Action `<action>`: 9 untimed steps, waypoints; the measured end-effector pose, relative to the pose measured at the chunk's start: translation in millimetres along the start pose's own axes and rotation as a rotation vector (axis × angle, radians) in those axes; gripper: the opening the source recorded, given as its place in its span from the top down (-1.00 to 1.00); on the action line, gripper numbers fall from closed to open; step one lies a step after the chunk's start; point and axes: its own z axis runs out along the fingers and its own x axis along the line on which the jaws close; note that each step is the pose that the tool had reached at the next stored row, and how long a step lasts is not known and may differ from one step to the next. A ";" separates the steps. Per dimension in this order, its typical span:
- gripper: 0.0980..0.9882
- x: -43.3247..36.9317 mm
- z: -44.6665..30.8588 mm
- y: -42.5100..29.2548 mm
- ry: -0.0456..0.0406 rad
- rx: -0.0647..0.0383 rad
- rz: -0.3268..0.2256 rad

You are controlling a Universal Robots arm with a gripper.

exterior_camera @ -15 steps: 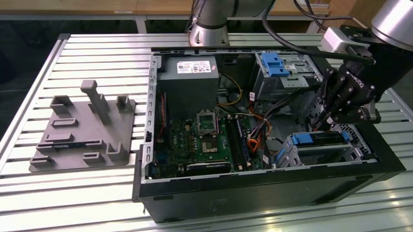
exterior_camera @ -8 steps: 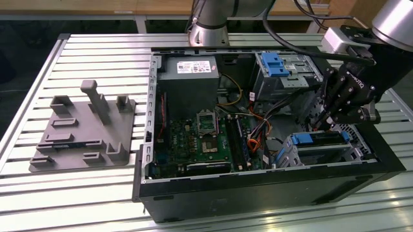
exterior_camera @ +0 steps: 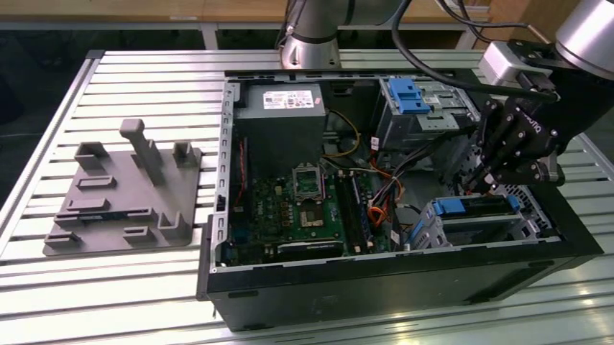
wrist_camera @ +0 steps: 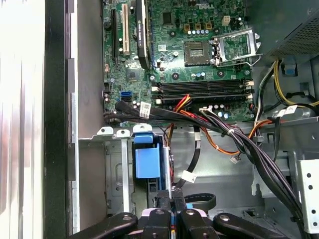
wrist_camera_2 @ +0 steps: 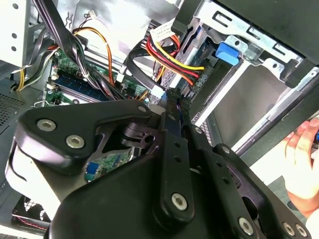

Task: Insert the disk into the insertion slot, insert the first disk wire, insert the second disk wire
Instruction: 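Insert the second disk wire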

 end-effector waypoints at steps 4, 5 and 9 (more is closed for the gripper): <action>0.89 0.7 0.0 -0.1 0.0000 0.000 0.000; 0.89 0.8 0.0 -0.1 0.0000 0.000 0.000; 0.89 2.1 0.0 -0.2 -0.0002 0.000 0.000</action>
